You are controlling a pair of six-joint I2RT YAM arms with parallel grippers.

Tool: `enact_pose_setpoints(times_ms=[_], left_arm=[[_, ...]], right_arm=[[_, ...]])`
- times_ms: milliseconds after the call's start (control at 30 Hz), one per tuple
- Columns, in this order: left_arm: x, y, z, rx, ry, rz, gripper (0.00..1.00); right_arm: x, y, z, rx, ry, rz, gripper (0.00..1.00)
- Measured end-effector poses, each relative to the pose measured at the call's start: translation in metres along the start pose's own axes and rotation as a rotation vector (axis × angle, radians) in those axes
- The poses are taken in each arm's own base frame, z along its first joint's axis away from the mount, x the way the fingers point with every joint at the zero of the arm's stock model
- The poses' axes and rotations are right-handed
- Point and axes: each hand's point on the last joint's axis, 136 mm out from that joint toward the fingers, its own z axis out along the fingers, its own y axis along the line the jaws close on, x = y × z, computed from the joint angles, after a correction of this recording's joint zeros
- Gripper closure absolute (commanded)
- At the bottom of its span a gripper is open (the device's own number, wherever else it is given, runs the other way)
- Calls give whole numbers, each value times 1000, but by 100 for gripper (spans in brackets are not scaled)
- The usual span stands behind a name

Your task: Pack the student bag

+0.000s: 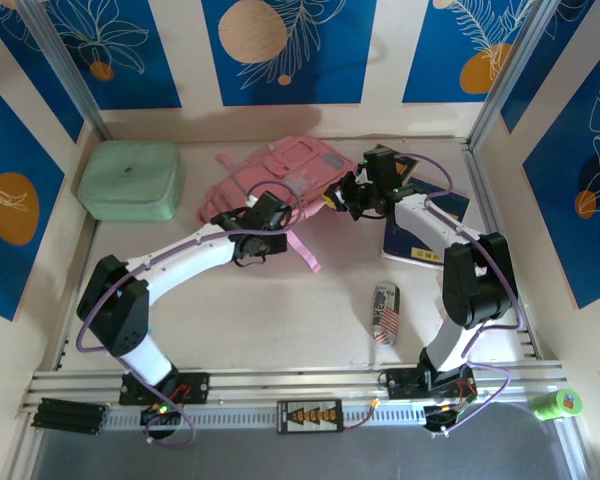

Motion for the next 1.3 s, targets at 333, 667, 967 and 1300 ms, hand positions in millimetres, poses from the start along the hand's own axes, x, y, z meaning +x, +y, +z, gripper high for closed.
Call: enact_pose_setpoints(times_ms=[333, 667, 967, 1300], left_arm=[[0, 3, 2, -9, -5, 1, 79], [-4, 4, 4, -21, -16, 40, 90], [-1, 7, 5, -29, -10, 104, 100], [14, 55, -10, -37, 7, 158, 100]], right_arm=[[0, 0, 0, 0, 0, 0, 100], [0, -1, 0, 2, 1, 1, 100], [-2, -7, -1, 25, -7, 13, 100], [-25, -29, -13, 72, -47, 21, 100]])
